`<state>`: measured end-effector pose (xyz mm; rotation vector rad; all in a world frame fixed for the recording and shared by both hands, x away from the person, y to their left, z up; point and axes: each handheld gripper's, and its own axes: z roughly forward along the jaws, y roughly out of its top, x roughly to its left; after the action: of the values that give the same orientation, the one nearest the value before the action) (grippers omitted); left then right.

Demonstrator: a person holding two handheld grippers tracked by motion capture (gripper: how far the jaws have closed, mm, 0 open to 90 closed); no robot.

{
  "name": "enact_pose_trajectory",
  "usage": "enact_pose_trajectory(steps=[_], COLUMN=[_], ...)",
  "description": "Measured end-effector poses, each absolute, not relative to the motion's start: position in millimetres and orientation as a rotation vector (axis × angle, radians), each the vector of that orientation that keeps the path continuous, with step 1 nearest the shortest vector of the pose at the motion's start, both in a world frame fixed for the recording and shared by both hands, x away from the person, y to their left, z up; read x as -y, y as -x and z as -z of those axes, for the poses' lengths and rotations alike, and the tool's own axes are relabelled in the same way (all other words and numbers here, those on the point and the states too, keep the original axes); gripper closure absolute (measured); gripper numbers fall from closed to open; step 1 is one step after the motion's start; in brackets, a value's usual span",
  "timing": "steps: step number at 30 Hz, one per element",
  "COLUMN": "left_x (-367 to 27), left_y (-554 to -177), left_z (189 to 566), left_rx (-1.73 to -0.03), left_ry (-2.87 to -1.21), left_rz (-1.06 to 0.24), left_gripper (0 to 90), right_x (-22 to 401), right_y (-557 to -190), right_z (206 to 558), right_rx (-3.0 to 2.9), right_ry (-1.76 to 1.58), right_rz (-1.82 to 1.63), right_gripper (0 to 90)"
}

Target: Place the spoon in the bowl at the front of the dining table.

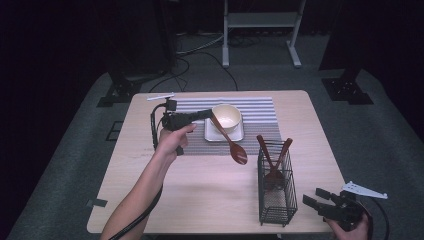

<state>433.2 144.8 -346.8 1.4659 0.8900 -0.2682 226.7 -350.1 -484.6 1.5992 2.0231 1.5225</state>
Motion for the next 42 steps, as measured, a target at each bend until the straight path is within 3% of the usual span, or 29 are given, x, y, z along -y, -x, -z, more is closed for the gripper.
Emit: enact_pose_trajectory(steps=[42], left_x=[-150.3], left_y=[-480.5], left_z=[348.1], left_rx=[-1.003], left_ry=[-1.483], left_rz=[0.173], left_gripper=[84.2], right_x=[353.1], right_y=[-227.7], right_z=[487.2], right_rx=[-2.020], right_ry=[-1.613], right_rz=[-1.530], right_gripper=[18.9])
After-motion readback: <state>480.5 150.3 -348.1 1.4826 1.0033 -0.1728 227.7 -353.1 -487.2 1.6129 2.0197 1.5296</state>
